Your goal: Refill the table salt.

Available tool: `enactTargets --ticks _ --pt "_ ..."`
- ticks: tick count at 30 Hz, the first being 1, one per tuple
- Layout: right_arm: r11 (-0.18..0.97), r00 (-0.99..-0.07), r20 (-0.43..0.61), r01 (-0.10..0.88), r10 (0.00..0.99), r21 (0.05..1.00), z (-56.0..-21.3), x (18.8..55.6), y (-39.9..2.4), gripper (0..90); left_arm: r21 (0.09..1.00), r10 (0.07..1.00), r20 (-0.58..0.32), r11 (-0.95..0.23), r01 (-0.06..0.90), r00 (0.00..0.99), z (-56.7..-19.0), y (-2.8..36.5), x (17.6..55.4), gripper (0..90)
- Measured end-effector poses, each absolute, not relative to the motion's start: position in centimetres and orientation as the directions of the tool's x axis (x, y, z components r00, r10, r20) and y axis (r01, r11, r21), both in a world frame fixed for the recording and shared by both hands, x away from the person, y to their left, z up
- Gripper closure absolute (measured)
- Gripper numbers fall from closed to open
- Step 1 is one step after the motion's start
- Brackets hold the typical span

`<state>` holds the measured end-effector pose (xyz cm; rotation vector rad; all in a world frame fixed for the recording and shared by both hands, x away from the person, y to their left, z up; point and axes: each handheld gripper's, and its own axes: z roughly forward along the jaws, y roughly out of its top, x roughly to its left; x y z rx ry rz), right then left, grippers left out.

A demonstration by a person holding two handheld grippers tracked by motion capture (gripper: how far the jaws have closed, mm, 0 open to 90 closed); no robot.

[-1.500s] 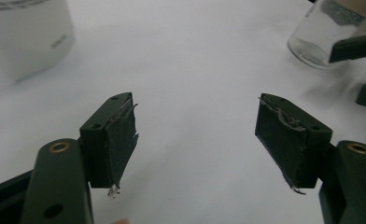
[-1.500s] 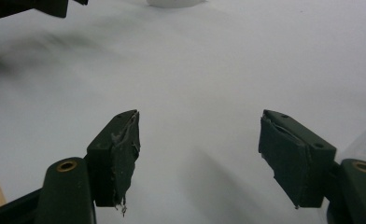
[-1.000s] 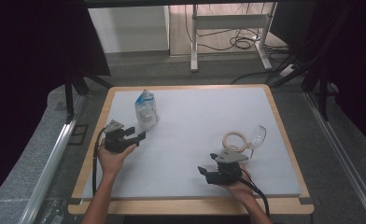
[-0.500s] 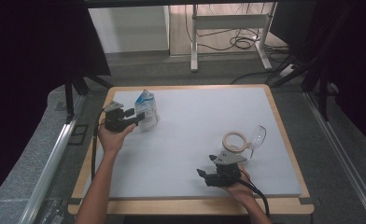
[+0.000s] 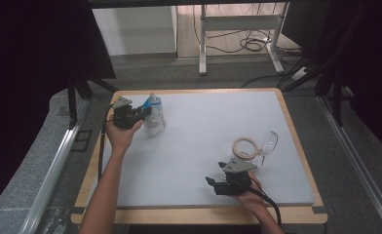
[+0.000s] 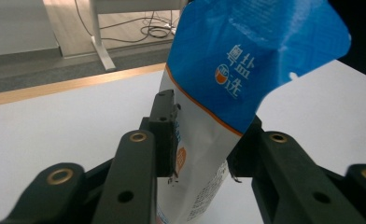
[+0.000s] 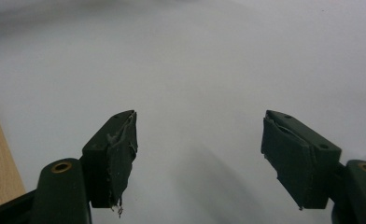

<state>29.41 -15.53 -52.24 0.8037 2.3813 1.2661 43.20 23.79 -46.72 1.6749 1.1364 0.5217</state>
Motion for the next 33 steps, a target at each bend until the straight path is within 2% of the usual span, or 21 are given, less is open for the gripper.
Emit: enactTargets --ticks 3,5,9,11,23,33 --pt "0.446 -0.786 -0.021 0.329 0.618 0.832 -52.3 29.5 -15.5 27.8 0.902 0.863 -0.161 -0.068 0.426 0.478 -46.7 23.8 43.2 73.7" --pt "0.446 -0.786 -0.021 0.329 0.618 0.833 -52.3 29.5 -15.5 27.8 0.905 0.861 -0.158 -0.07 0.421 0.483 -46.7 23.7 43.1 80.9" --pt "0.448 -0.786 -0.023 0.328 0.618 0.832 -52.4 29.5 -15.4 27.8 0.905 0.854 -0.163 -0.069 0.419 0.494 -46.7 23.9 43.2 84.3" --pt "0.448 -0.786 -0.022 0.328 0.617 0.832 -52.4 29.4 -15.4 27.8 0.907 0.848 -0.179 -0.054 0.418 0.499 -46.9 24.0 43.2 89.1" --pt "0.437 -0.779 -0.028 0.322 0.627 0.84 -52.1 29.5 -15.7 27.8 0.922 0.831 -0.192 -0.03 0.387 0.523 -46.8 23.7 42.7 90.0" --pt "0.424 -0.772 -0.026 0.32 0.635 0.847 -52.0 29.4 -15.8 27.8 0.917 0.814 -0.189 -0.053 0.395 0.55 -45.8 23.0 41.5 90.0"
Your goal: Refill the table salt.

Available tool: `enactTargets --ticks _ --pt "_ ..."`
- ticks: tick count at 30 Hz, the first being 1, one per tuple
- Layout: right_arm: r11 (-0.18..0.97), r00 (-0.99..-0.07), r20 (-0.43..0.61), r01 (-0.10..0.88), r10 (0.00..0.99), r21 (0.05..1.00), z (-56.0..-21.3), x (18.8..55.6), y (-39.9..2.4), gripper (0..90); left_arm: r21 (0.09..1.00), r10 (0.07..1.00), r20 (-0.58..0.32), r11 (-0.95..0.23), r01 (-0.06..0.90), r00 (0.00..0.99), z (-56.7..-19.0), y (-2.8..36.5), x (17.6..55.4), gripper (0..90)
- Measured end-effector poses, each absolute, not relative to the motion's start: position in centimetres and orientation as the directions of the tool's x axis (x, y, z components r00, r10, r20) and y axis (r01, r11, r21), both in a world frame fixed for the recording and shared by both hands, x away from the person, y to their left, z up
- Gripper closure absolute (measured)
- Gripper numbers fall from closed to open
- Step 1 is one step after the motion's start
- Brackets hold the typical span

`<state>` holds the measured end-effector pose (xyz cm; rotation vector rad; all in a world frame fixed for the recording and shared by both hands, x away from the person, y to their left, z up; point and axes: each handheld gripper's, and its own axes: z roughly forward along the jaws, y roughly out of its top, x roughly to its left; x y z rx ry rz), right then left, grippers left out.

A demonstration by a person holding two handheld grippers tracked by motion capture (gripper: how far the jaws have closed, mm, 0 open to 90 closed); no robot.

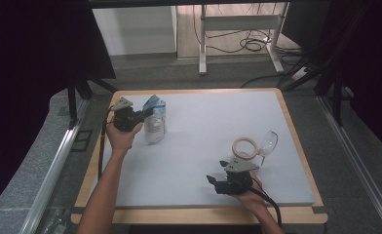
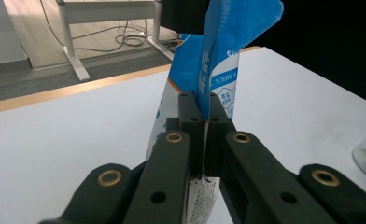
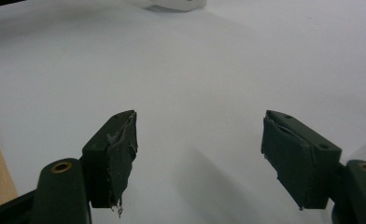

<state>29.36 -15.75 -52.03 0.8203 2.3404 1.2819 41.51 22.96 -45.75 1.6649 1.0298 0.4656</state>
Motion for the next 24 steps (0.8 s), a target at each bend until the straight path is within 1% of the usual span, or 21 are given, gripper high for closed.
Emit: enactTargets --ticks 5,8,15,24 --pt "0.418 -0.768 -0.026 0.32 0.64 0.85 -52.0 29.4 -15.8 27.8 0.922 0.799 -0.199 -0.043 0.384 0.568 -45.0 22.6 40.3 90.0" --pt "0.417 -0.765 -0.028 0.32 0.644 0.851 -52.0 29.4 -15.8 27.8 0.922 0.784 -0.222 -0.024 0.387 0.579 -44.8 22.4 39.6 90.0" --pt "0.407 -0.764 -0.021 0.32 0.645 0.856 -52.0 29.3 -15.7 27.8 0.926 0.759 -0.204 -0.054 0.373 0.619 -44.8 21.2 38.1 90.0" --pt "0.408 -0.766 -0.023 0.317 0.643 0.856 -52.1 29.2 -15.4 27.8 0.932 0.724 -0.207 -0.059 0.358 0.658 -44.2 20.0 36.8 90.0"
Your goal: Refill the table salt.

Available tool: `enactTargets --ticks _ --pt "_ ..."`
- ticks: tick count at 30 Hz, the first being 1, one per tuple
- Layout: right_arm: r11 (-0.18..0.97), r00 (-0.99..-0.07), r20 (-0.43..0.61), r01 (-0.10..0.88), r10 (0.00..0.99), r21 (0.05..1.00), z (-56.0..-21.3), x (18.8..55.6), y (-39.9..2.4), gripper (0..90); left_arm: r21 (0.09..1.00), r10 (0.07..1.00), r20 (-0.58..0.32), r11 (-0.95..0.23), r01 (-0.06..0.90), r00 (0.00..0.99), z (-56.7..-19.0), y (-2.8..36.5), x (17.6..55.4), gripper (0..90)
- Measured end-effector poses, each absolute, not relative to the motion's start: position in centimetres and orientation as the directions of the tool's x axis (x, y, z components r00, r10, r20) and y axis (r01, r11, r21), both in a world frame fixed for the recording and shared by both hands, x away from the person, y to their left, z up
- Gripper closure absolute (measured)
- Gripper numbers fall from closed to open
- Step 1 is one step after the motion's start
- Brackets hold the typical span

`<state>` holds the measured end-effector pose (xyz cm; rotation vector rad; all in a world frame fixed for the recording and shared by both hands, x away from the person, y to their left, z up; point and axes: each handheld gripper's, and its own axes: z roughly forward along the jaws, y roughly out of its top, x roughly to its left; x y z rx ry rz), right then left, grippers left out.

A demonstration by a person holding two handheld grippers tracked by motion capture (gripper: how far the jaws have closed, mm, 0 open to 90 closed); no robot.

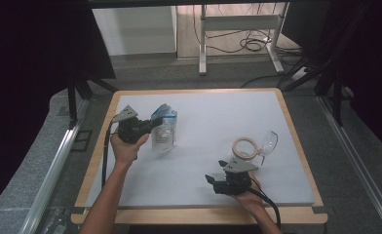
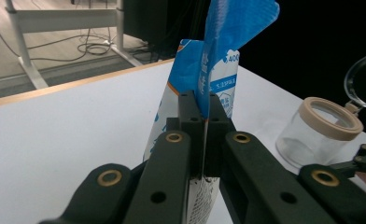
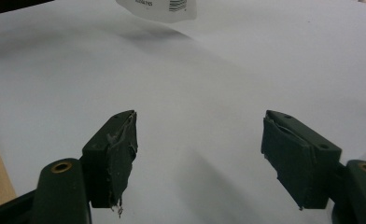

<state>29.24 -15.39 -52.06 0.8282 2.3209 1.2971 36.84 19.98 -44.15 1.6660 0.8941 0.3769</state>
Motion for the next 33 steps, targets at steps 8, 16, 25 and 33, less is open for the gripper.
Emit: enactTargets --ticks 8,16,25,33 --pt "0.409 -0.767 -0.024 0.316 0.642 0.856 -52.2 29.2 -15.1 27.8 0.934 0.7 -0.211 -0.062 0.352 0.682 -43.8 18.9 36.0 90.0" --pt "0.421 -0.767 -0.042 0.305 0.641 0.854 -52.2 29.1 -14.0 27.8 0.935 0.684 -0.208 -0.07 0.347 0.699 -43.3 17.7 35.2 90.0" --pt "0.446 -0.765 -0.082 0.281 0.639 0.85 -52.2 29.7 -11.9 27.8 0.943 0.657 -0.2 -0.074 0.326 0.727 -41.9 16.2 34.1 90.0" --pt "0.459 -0.743 -0.118 0.273 0.659 0.846 -52.0 30.4 -10.8 27.8 0.942 0.637 -0.197 -0.088 0.324 0.745 -41.1 14.6 33.6 90.0"
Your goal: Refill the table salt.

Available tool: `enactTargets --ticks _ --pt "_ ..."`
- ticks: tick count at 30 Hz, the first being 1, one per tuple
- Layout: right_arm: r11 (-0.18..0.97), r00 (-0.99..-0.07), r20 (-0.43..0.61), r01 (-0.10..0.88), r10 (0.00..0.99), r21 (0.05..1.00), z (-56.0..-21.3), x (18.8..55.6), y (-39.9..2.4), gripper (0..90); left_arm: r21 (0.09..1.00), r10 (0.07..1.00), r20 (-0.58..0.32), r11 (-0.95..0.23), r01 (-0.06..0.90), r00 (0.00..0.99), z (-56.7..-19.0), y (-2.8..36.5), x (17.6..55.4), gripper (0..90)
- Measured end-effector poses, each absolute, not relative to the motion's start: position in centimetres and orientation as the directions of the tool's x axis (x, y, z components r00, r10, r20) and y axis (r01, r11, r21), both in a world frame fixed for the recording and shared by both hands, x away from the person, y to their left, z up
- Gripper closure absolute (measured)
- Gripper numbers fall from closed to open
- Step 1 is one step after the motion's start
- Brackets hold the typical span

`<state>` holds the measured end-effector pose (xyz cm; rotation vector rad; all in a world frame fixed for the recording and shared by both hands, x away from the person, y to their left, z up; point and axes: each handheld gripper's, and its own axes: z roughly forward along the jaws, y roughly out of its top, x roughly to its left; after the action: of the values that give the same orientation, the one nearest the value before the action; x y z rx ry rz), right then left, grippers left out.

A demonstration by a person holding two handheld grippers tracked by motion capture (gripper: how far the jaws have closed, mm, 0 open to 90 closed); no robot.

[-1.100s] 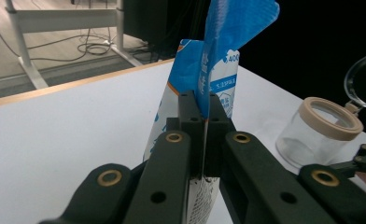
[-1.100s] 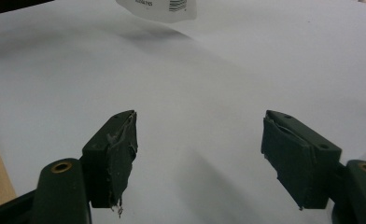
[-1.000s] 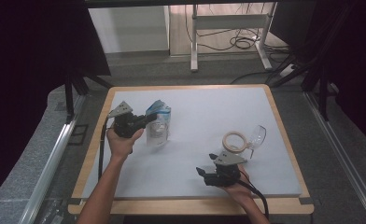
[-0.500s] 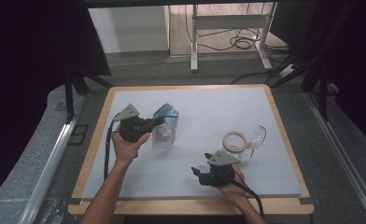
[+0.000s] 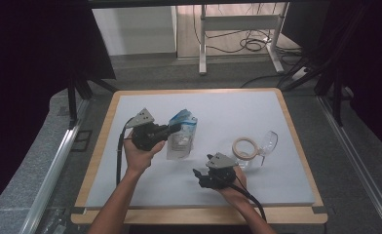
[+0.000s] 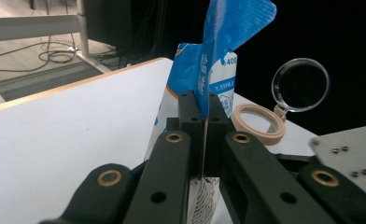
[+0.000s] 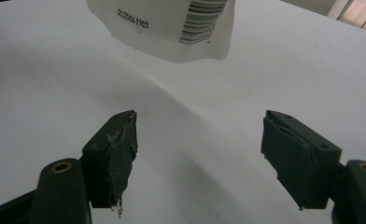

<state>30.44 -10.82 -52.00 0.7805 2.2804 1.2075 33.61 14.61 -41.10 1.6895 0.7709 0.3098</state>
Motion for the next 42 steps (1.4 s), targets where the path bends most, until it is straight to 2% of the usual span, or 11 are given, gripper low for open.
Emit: enactTargets --ticks 14,22,30,36,42 --pt "0.475 -0.717 -0.139 0.291 0.683 0.83 -52.3 32.0 -10.1 26.6 0.939 0.619 -0.192 -0.11 0.325 0.761 -40.9 13.0 33.5 90.0" --pt "0.497 -0.711 -0.175 0.274 0.681 0.823 -52.7 32.0 -9.1 26.5 0.938 0.605 -0.194 -0.116 0.326 0.772 -40.6 12.3 33.3 90.0" --pt "0.472 -0.686 -0.185 0.257 0.704 0.843 -52.7 32.3 -8.6 27.0 0.938 0.583 -0.198 -0.12 0.324 0.788 -40.2 11.6 32.9 90.0" --pt "0.477 -0.686 -0.219 0.211 0.694 0.853 -52.5 32.0 -8.8 36.5 0.937 0.57 -0.201 -0.125 0.326 0.797 -40.0 10.8 33.1 90.0" --pt "0.457 -0.694 -0.194 0.216 0.694 0.863 -52.4 31.7 -9.1 39.5 0.932 0.56 -0.22 -0.123 0.342 0.799 -39.8 10.1 33.6 90.0"
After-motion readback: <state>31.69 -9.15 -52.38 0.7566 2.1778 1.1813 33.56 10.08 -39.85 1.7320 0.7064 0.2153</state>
